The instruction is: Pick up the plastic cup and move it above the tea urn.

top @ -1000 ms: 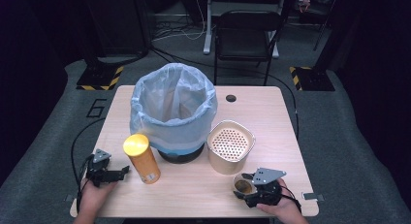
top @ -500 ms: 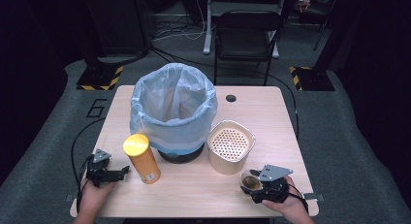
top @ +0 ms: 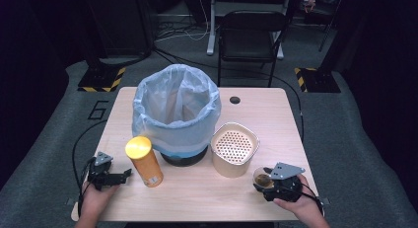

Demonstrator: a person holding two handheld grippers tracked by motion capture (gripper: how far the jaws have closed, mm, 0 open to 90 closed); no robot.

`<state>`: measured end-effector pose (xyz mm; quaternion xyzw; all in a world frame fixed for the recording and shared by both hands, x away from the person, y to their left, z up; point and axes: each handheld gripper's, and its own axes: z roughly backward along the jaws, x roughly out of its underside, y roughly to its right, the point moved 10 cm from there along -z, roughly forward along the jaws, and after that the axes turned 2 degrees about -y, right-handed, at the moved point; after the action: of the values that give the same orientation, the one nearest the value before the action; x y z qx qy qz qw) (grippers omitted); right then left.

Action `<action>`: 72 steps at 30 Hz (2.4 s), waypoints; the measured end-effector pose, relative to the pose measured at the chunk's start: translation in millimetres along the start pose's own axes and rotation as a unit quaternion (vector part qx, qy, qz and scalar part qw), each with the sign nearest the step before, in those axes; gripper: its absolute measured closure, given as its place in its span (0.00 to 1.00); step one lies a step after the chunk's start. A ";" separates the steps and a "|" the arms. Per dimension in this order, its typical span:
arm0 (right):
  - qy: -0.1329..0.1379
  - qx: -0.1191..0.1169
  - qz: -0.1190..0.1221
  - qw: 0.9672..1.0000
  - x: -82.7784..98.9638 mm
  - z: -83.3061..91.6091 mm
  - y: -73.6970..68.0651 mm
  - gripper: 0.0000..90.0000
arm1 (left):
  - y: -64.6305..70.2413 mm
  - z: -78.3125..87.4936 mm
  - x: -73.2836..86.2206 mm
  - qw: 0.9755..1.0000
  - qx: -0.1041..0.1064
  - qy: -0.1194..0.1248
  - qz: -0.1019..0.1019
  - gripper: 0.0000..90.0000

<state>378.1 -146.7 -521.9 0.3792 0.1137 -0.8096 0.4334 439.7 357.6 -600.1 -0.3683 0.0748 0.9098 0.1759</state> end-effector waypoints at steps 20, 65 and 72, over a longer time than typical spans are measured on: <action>0.004 0.026 -0.075 0.997 -19.3 18.7 47.2 0.37 | 0.0 0.0 0.0 1.000 0.000 0.000 0.000 0.05; 0.023 0.061 -0.045 0.997 -90.1 44.2 97.3 0.38 | 0.0 0.0 0.0 1.000 0.000 0.000 0.000 0.05; 0.026 0.066 -0.044 0.997 -95.0 47.2 104.0 0.38 | 0.0 0.0 -0.1 1.000 0.000 0.000 0.000 0.05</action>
<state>467.7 -174.7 -406.8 0.4223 0.0880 -0.8235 0.3685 439.8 357.7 -600.1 -0.3685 0.0747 0.9098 0.1759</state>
